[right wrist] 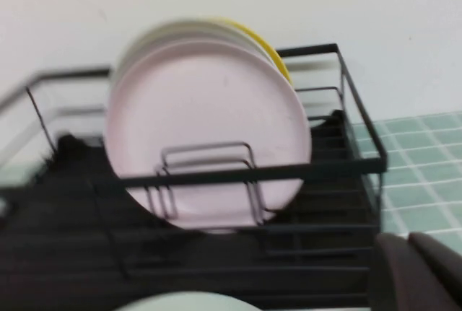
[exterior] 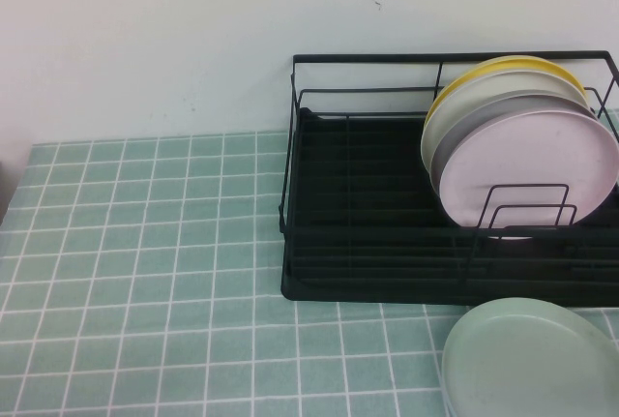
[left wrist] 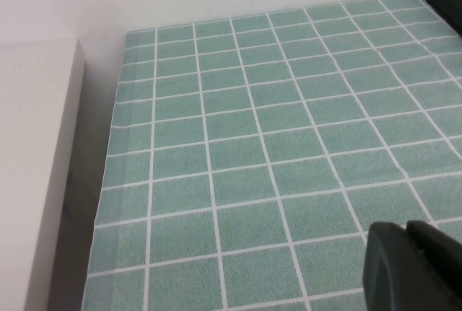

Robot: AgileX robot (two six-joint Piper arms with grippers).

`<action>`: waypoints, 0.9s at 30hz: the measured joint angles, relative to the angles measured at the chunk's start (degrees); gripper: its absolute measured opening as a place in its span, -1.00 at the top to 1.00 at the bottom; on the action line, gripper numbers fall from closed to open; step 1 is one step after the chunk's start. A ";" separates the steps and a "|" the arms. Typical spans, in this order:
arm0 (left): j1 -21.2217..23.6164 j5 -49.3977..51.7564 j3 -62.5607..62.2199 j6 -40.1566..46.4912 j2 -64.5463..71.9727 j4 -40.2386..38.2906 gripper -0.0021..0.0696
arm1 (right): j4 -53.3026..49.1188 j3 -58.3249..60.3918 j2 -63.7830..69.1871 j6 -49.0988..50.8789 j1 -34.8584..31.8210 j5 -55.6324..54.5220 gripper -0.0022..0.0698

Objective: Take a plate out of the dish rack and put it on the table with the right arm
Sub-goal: Grasp the plate from the shelf

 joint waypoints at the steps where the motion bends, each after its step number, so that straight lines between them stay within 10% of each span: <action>1: 0.00 0.00 0.00 0.00 0.00 0.00 0.95 | 2.10 0.00 0.00 0.10 0.00 -0.24 0.94; 14: 0.00 0.00 0.00 0.00 0.00 0.00 0.95 | 17.70 -3.55 0.92 0.32 0.00 5.17 0.94; 27: 0.00 0.00 0.00 0.00 0.00 0.00 0.95 | 17.64 -23.49 31.01 -12.40 0.00 20.04 0.94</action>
